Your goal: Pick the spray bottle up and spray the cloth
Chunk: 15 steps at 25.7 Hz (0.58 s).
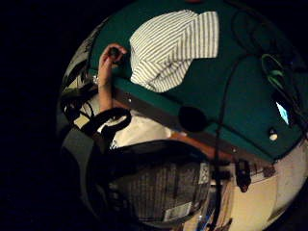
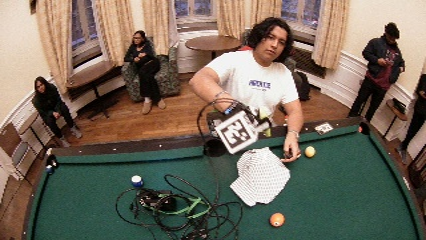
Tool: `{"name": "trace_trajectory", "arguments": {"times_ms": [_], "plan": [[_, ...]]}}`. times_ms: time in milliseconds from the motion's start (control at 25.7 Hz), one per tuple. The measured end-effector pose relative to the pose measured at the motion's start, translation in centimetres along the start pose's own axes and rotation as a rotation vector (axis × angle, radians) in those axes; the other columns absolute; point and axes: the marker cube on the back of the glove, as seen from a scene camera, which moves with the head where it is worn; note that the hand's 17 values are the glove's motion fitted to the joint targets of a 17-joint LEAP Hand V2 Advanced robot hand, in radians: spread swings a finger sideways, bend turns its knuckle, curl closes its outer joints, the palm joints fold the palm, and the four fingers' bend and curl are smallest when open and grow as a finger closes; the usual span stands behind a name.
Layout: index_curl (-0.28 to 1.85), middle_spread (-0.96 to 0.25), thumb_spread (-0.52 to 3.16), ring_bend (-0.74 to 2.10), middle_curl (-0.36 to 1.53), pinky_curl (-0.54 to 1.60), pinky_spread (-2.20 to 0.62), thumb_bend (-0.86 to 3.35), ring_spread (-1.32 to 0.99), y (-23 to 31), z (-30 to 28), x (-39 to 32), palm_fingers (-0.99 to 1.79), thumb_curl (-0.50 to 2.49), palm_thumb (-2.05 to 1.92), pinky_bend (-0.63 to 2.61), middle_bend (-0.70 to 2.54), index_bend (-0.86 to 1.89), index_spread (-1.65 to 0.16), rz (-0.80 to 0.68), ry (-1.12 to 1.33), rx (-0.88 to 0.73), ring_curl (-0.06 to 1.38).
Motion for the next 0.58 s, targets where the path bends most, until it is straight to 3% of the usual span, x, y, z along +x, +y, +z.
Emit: {"name": "trace_trajectory", "arguments": {"times_ms": [584], "plan": [[0.58, -0.19, 0.54, 0.80, 0.57, 0.41, -0.31, -0.03, -0.20, -9.0, 7.5, 3.9, 1.38, 0.76, 0.90, 0.48, 0.72, 0.33, -0.25, 0.227, 0.211, -0.265, 0.49]]}}
